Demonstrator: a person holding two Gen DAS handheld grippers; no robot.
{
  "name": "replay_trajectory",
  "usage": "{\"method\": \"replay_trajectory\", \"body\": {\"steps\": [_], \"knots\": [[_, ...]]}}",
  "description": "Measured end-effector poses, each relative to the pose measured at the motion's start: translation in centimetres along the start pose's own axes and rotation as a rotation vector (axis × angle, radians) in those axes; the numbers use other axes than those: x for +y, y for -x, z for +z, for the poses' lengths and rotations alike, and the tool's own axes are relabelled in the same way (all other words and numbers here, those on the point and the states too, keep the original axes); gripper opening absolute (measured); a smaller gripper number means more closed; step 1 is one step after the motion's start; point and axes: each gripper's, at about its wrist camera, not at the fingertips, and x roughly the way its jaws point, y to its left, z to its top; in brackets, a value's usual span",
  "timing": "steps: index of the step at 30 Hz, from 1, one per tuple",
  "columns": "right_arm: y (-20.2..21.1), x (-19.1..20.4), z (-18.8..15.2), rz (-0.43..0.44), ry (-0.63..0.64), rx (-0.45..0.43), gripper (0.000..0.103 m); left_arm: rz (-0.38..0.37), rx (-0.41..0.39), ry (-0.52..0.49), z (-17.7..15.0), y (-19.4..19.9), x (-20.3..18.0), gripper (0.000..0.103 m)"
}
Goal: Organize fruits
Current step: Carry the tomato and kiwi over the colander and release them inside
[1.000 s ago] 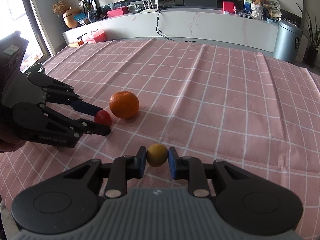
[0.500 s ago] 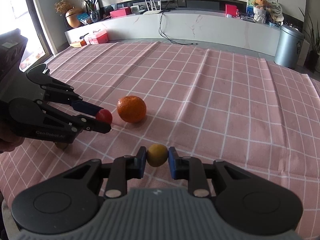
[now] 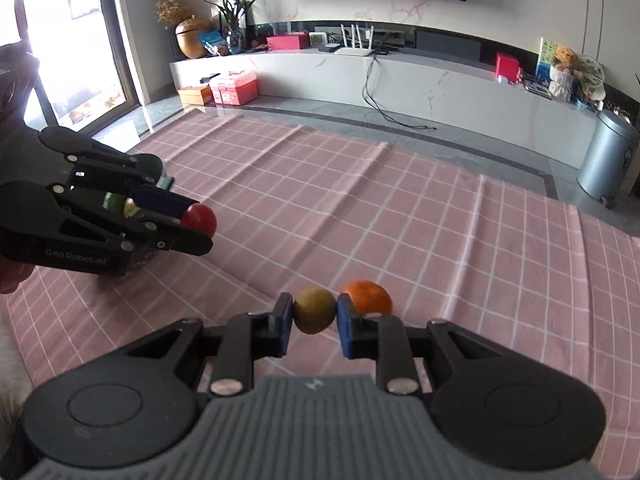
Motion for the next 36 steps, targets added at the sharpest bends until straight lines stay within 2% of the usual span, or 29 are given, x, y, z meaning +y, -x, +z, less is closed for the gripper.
{"method": "replay_trajectory", "body": {"steps": [9, 12, 17, 24, 32, 33, 36], "knots": [[-3.3, 10.2, 5.7, 0.115, 0.121, -0.003, 0.020, 0.104, 0.006, 0.071, -5.1, 6.6, 6.2, 0.035], [-5.0, 13.5, 6.9, 0.149, 0.171, 0.020, 0.020, 0.129, 0.016, 0.090, -6.7, 7.8, 8.4, 0.035], [-8.8, 17.4, 8.0, 0.178, 0.219, 0.084, 0.020, 0.148, 0.053, 0.119, -8.6, 7.7, 11.2, 0.035], [-13.6, 19.5, 7.9, 0.180, 0.244, 0.206, 0.020, 0.088, 0.094, 0.118, -10.1, 5.5, 12.5, 0.035], [-16.1, 19.1, 6.9, 0.142, 0.245, 0.272, 0.020, 0.082, 0.135, 0.129, -11.6, 3.6, 13.1, 0.035], [-16.2, 18.9, 6.9, 0.144, 0.236, 0.272, 0.020, 0.083, 0.136, 0.131, -11.7, 3.6, 13.1, 0.035], [-15.6, 18.7, 7.2, 0.142, 0.212, 0.250, 0.027, 0.102, 0.122, 0.139, -11.5, 4.3, 13.2, 0.046]]}}
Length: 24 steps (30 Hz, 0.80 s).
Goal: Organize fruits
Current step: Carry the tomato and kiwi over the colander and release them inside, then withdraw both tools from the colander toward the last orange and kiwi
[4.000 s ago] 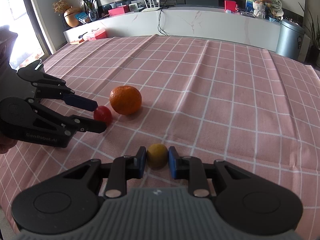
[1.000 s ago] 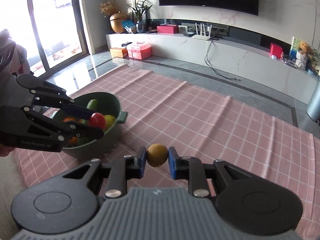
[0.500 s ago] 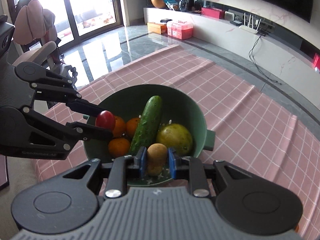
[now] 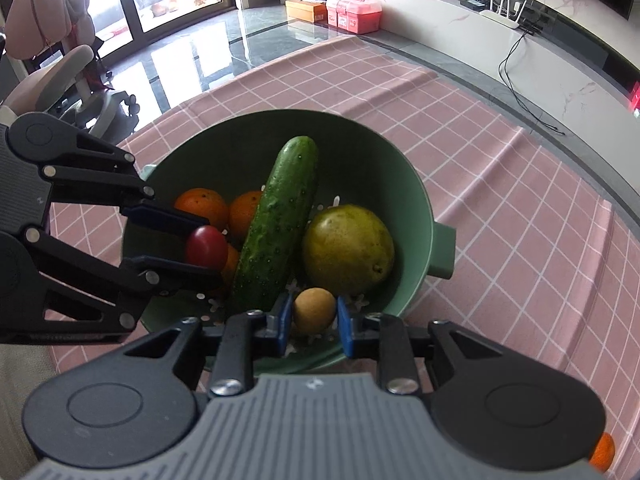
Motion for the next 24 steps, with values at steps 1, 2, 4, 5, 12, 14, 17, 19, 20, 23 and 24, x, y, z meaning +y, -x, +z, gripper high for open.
{"method": "replay_trajectory", "body": {"steps": [1, 2, 4, 5, 12, 14, 17, 19, 20, 23, 24], "knots": [[0.4, -0.1, 0.0, 0.000, -0.005, -0.010, 0.027, -0.003, -0.008, 0.006, 0.1, 0.3, 0.0, 0.048], [0.9, -0.2, 0.1, 0.004, -0.010, -0.021, 0.027, -0.005, -0.016, 0.012, 0.4, 0.7, 0.1, 0.049], [2.0, -0.4, 0.1, 0.012, -0.021, -0.047, 0.027, 0.003, -0.028, 0.015, 0.9, 1.6, 0.2, 0.053], [2.7, -0.6, 0.1, 0.014, -0.026, -0.061, 0.027, 0.014, -0.035, 0.013, 1.2, 2.1, 0.2, 0.053], [8.9, -2.2, -1.8, 0.021, -0.081, -0.160, 0.027, 0.048, -0.102, 0.020, 2.5, 6.0, -1.3, 0.059], [10.6, -2.8, -3.2, 0.008, -0.095, -0.178, 0.028, 0.054, -0.115, 0.021, 2.7, 6.7, -2.0, 0.060], [12.8, -3.7, -5.6, -0.021, -0.113, -0.191, 0.028, 0.044, -0.130, 0.032, 2.7, 7.3, -3.4, 0.060], [13.9, -4.3, -7.5, -0.044, -0.119, -0.193, 0.028, 0.031, -0.138, 0.032, 2.8, 7.5, -4.6, 0.060], [14.4, -4.6, -8.5, -0.057, -0.124, -0.191, 0.028, 0.026, -0.138, 0.026, 2.8, 7.5, -5.4, 0.060], [15.6, -5.5, -11.5, -0.087, -0.150, -0.186, 0.028, 0.007, -0.140, 0.008, 2.7, 7.1, -7.8, 0.061], [16.0, -5.9, -12.6, -0.095, -0.164, -0.184, 0.028, -0.003, -0.141, 0.007, 2.6, 6.9, -8.5, 0.061]]}}
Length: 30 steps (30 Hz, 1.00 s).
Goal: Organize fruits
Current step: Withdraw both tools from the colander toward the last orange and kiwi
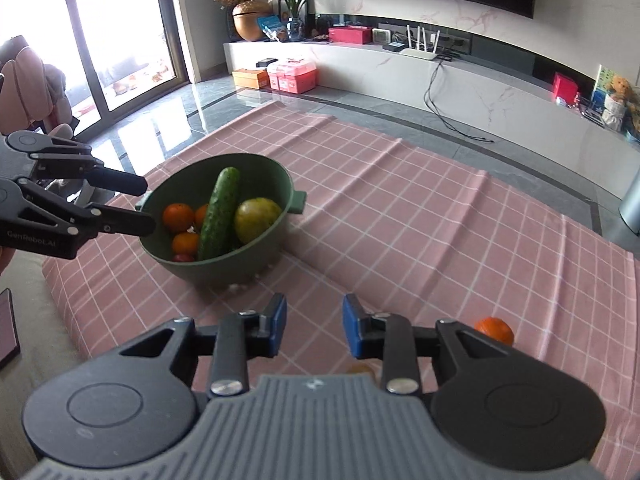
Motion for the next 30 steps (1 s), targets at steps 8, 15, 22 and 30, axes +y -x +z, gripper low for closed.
{"method": "replay_trajectory", "body": {"steps": [8, 15, 22, 30], "knots": [[1.8, -3.3, -7.0, -0.051, -0.078, 0.045, 0.028, -0.096, 0.046, -0.029, -2.5, -3.9, -6.9, 0.064], [1.6, -5.8, -9.2, -0.066, -0.111, 0.065, 0.028, -0.142, 0.083, -0.028, -2.8, -7.4, -10.4, 0.064], [0.2, -8.3, -9.4, -0.076, -0.134, 0.071, 0.028, -0.123, 0.134, -0.067, -2.4, -10.8, -12.7, 0.064], [-2.4, -10.8, -8.7, -0.104, -0.161, 0.077, 0.038, -0.083, 0.153, -0.076, -1.1, -14.1, -13.5, 0.064]]}}
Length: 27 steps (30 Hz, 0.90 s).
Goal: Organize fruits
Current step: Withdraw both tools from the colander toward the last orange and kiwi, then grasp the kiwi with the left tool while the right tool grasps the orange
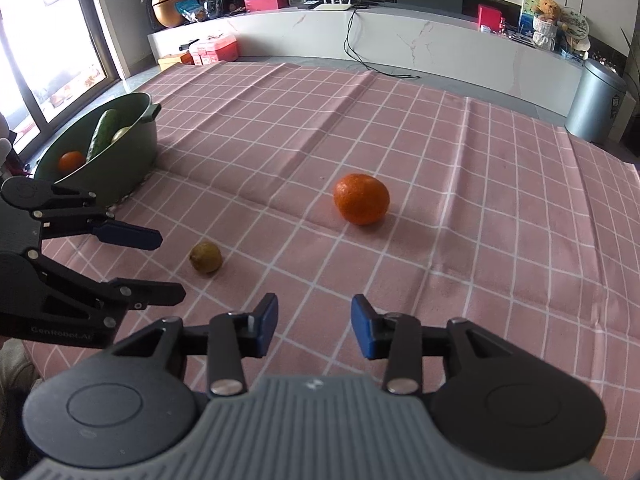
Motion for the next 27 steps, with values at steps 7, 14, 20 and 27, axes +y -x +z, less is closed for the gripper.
{"method": "replay_trajectory", "body": {"steps": [7, 14, 20, 27], "knots": [[-2.0, -1.3, 1.3, 0.004, -0.012, 0.005, 0.038, 0.025, 0.010, 0.013, 0.6, -1.9, 0.1, 0.064], [-3.2, -2.8, 2.3, 0.005, -0.031, 0.005, 0.038, 0.023, 0.020, -0.008, 0.6, -3.0, 0.0, 0.064], [-4.0, -3.7, 3.0, 0.022, -0.065, 0.004, 0.038, 0.007, 0.002, -0.016, 0.4, -3.5, -0.1, 0.050], [-4.6, -3.8, 3.8, 0.008, -0.071, -0.007, 0.038, -0.008, -0.011, 0.003, 0.2, -3.4, 0.5, 0.030]]}}
